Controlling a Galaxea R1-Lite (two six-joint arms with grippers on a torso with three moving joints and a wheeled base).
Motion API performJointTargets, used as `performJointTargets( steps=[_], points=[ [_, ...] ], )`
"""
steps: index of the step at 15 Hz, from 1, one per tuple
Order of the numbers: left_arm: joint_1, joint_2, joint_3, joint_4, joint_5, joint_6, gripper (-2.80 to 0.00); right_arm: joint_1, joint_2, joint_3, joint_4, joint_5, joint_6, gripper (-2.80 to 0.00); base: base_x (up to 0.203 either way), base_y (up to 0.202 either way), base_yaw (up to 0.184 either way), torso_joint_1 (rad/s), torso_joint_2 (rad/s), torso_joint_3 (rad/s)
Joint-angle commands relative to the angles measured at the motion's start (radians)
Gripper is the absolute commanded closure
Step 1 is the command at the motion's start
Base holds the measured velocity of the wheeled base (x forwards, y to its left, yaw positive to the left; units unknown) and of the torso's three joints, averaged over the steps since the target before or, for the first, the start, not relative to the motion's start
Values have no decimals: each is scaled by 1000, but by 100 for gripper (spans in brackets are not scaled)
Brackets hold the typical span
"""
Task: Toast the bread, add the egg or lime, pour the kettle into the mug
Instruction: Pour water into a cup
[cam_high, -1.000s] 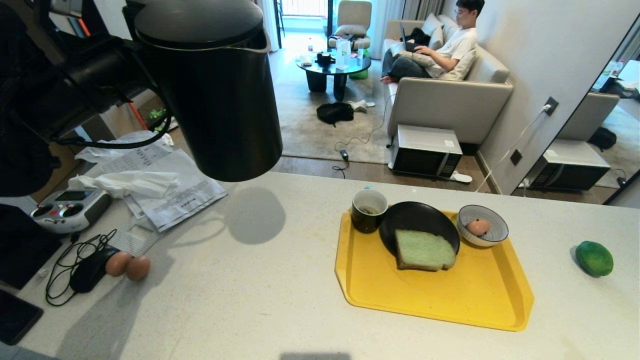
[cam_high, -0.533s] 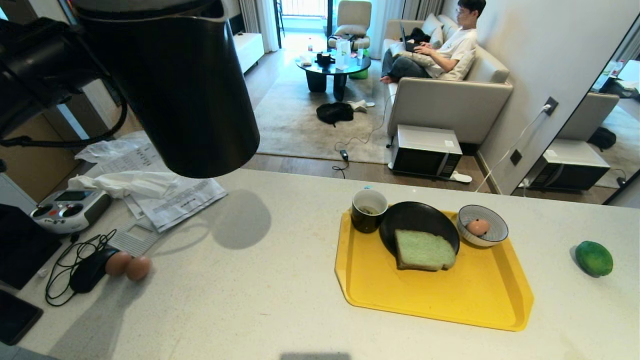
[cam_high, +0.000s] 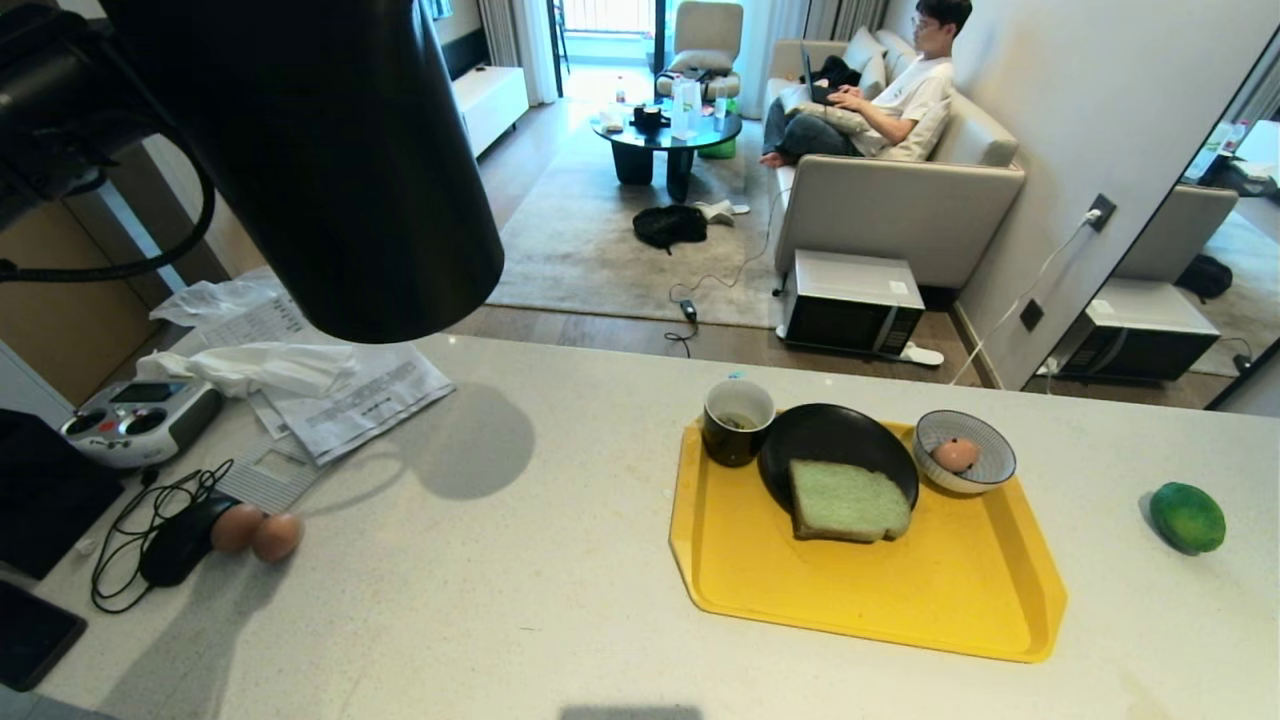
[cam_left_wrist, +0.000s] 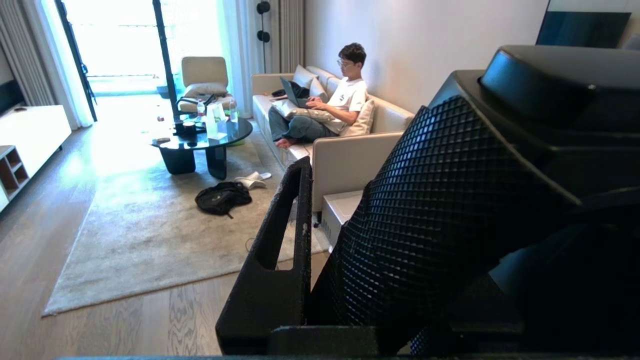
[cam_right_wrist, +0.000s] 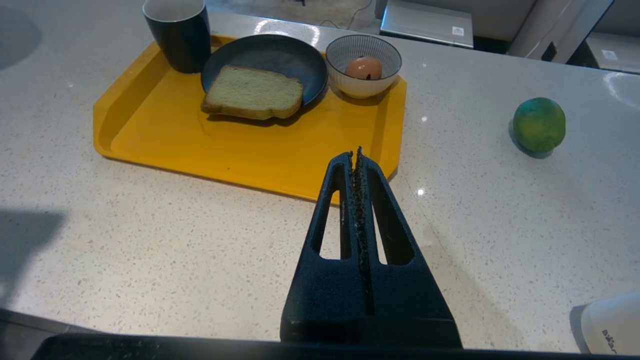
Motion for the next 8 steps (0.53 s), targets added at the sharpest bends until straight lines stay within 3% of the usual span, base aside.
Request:
performJointTargets(
  steps=[1,8],
  points=[
    [0,0,-4,-5,-3,-2,0,0,0,2,0,0,0,0,0,0,0,75,-144,-56],
    [0,2,-23,-3,-3,-2,0,0,0,2,0,0,0,0,0,0,0,62,-114,-56]
  ],
)
